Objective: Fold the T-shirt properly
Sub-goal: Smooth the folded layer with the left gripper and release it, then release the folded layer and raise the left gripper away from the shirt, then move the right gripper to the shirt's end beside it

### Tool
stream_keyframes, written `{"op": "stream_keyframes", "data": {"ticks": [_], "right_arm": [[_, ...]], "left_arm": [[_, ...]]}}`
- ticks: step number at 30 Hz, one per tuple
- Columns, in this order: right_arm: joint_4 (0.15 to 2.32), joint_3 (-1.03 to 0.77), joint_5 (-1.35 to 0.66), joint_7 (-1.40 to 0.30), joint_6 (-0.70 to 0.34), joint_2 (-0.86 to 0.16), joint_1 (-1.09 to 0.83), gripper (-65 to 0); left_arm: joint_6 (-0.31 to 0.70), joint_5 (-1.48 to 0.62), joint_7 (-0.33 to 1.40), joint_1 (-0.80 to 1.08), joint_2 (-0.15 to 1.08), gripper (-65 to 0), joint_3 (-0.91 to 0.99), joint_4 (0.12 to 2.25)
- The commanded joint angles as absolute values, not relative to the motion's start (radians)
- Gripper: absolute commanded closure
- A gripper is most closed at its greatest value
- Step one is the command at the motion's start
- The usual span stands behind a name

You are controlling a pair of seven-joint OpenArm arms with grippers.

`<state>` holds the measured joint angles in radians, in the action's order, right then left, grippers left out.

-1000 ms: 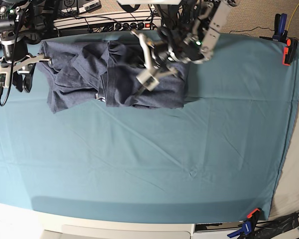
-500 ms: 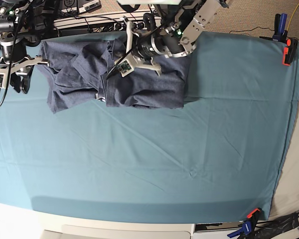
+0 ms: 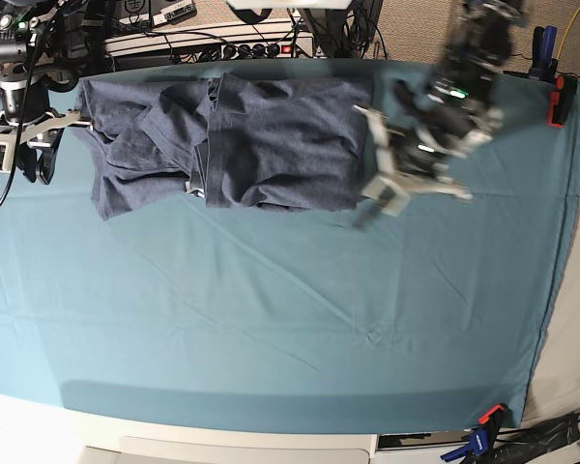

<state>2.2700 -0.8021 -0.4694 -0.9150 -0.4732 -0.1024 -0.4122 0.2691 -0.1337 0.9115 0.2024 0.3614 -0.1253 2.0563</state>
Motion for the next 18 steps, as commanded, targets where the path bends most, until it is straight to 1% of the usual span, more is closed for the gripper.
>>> {"op": "stream_keyframes", "data": {"ticks": [1, 4, 7, 10, 13, 18], "right_arm": [[2.263, -0.806, -0.47, -0.889, -0.47, -0.117, -0.413, -13.1], [2.176, -0.806, -0.47, -0.884, -0.469, -0.117, -0.412, -13.1], [2.075, -0.806, -0.471, -0.872, -0.472, -0.117, -0.412, -13.1], [2.015, -0.806, -0.474, -0.867, -0.487, -0.117, -0.413, -13.1], [2.011, -0.806, -0.476, -0.865, -0.509, -0.118, -0.413, -13.1], [2.011, -0.806, -0.482, -0.867, -0.526, -0.164, -0.413, -13.1]], "left_arm": [[0.269, -0.163, 0.899, 0.207, 0.392, 0.0, -0.076, 2.076], [0.271, -0.265, 0.91, 0.261, 0.458, 0.0, 0.072, 2.076], [0.298, -0.357, 0.925, 0.34, 0.49, 0.0, 0.207, 2.077], [0.342, -0.446, 0.929, 0.429, 0.49, 0.0, 0.327, 2.079], [0.373, -0.519, 0.96, 0.521, 0.489, 0.0, 0.424, 2.09], [0.426, -0.603, 0.977, 0.685, 0.453, 0.0, 0.551, 2.114]]}}
